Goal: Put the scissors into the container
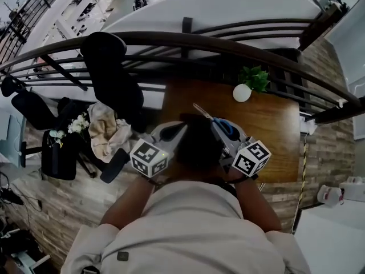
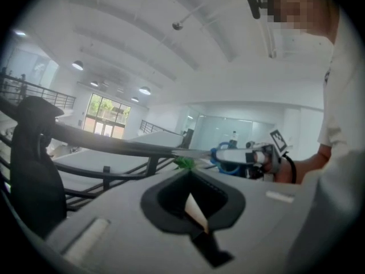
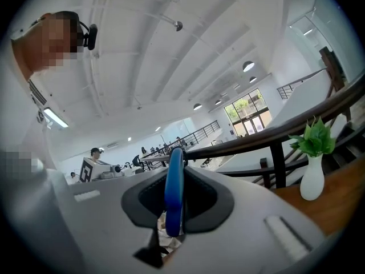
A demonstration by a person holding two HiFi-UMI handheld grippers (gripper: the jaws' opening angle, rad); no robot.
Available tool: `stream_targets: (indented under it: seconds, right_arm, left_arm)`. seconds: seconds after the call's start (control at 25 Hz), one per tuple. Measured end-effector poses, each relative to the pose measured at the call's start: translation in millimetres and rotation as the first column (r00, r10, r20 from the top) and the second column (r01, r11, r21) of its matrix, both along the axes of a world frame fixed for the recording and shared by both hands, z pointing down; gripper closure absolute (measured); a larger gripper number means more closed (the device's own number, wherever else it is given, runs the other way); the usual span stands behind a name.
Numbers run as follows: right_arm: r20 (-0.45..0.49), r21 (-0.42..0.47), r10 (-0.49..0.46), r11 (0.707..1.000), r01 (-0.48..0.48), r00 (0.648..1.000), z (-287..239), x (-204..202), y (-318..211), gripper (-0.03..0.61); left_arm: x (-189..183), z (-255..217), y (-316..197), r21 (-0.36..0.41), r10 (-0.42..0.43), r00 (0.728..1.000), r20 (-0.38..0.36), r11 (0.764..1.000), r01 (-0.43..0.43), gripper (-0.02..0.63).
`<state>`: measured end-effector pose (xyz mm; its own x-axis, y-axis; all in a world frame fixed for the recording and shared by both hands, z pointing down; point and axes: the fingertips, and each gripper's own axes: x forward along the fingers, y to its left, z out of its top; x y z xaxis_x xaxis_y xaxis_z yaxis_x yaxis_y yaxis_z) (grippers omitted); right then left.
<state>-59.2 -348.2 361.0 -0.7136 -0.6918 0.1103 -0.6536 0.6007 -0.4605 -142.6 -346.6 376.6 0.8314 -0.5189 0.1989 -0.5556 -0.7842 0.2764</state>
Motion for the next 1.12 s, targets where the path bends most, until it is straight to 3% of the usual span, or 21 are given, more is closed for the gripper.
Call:
stream_targets:
  seconds: [0.64,1.12]
  right_arm:
    - [0.029,-0.168,-0.110,0.979,0.113,0.994,107,16,-17,0.525]
    - [0.106,-0.357,-0.166,0.914,0.194,0.980,181,12,18,0.525]
  left_arm:
    - [17,107,-23,-0.128,-0.026,0.996,0.091,0.991,0.038,0.611]
    - [15,172,-2,-0.237,-0.017,0.991,0.132,0.970,0.048,0.611]
